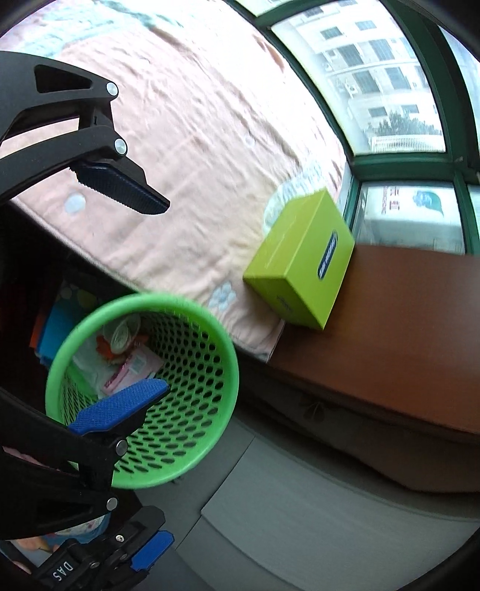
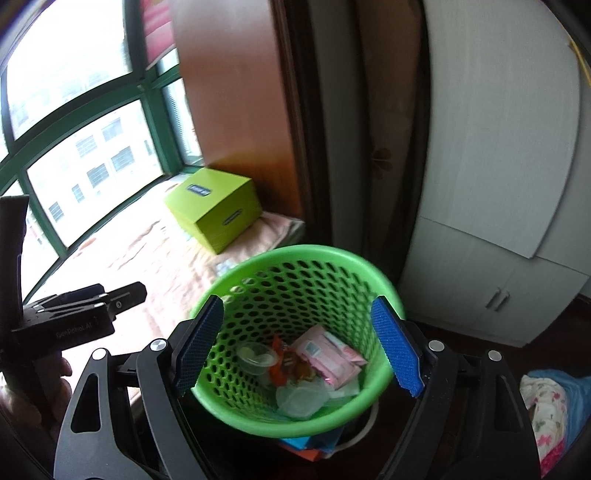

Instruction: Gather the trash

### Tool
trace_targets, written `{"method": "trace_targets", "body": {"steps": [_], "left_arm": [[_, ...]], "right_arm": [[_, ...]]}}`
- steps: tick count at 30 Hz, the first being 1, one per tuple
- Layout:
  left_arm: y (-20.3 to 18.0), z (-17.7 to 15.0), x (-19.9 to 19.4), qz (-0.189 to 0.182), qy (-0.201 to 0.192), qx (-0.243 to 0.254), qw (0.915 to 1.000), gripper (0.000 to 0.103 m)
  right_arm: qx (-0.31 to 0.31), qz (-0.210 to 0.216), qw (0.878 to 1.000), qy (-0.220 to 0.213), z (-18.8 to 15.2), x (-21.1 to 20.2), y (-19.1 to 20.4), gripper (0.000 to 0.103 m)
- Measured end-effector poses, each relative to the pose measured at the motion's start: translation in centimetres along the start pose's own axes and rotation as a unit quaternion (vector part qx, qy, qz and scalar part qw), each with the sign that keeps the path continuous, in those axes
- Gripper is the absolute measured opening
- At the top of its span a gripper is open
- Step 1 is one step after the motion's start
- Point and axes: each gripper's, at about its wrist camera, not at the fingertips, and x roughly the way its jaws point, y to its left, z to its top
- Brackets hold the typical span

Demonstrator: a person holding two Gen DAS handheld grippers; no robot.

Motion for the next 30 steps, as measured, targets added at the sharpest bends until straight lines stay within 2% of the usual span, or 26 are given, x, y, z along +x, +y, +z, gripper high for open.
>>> {"method": "trace_targets", "body": {"steps": [8,15,30], "left_arm": [[4.9,-0.5,-2.6,0.066,-0.02,-0.027,0.9973,0.093],[9.2,-1.6,-4.6,0.107,-0.027,-0.06,0.9921,0.094],[16.3,-4.4,-9.6,0.183,-0.059,-0.123,0.9736,0.094]], "right_arm": [[-0.043,0.052,0.998,0.0,0.3,0.7,4.8,0.084],[-0.083,0.1,0.992,-0.003,0.6,1.3,9.7,0.086],[-0.138,0.166,0.976,0.013,-0.1,2.1,17.5,0.087]]}}
